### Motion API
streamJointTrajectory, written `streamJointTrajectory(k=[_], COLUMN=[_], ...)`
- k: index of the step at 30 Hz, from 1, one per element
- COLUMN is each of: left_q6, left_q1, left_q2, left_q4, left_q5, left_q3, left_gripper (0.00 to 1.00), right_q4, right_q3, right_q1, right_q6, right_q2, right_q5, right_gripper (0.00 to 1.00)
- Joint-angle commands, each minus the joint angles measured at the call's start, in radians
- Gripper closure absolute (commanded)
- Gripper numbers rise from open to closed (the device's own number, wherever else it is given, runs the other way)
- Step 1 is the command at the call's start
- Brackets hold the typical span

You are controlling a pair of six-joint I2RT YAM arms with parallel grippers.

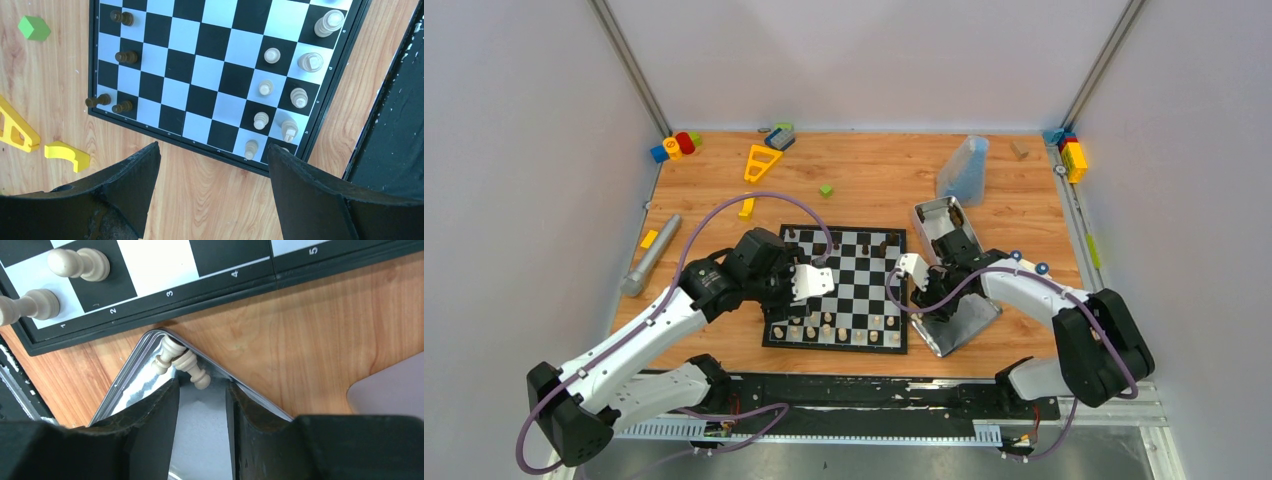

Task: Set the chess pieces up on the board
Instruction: Pick up the chess piece from the storage box.

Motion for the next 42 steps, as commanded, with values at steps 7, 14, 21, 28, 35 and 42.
streamJointTrajectory(k=[7,14,21,28,35,42], left_q6=[0.014,0.022,0.037,0.047,0.013,-0.081], left_q1=[0.007,0.007,0.007,0.007,0.007,0.02], left_q2=[-0.001,-0.007,-0.004,0.03,0.069,0.138], left_q4=[0.036,0.032,0.042,0.067,0.15,0.224], left_q5=[-0.012,-0.021,-0.02,0.0,0.057,0.12], left_q3=[0.03,0.028,0.023,0.044,0.066,0.133], left_gripper=[0.14,0.14,0.14,0.15,0.15,0.18], right_q4=[0.057,0.053,0.018,-0.04,-0.109,-0.248], right_q3=[0.019,0.026,0.028,0.031,0.066,0.268], right_q1=[0.044,0.055,0.055,0.053,0.042,0.069], right_q6=[-0.023,-0.019,-0.019,-0.027,-0.017,0.012], right_q2=[0.048,0.06,0.039,-0.029,-0.102,-0.046], right_q5=[0.006,0.008,0.032,0.071,0.082,0.097], right_gripper=[0.61,0.72,0.89,0.99,1.0,1.0])
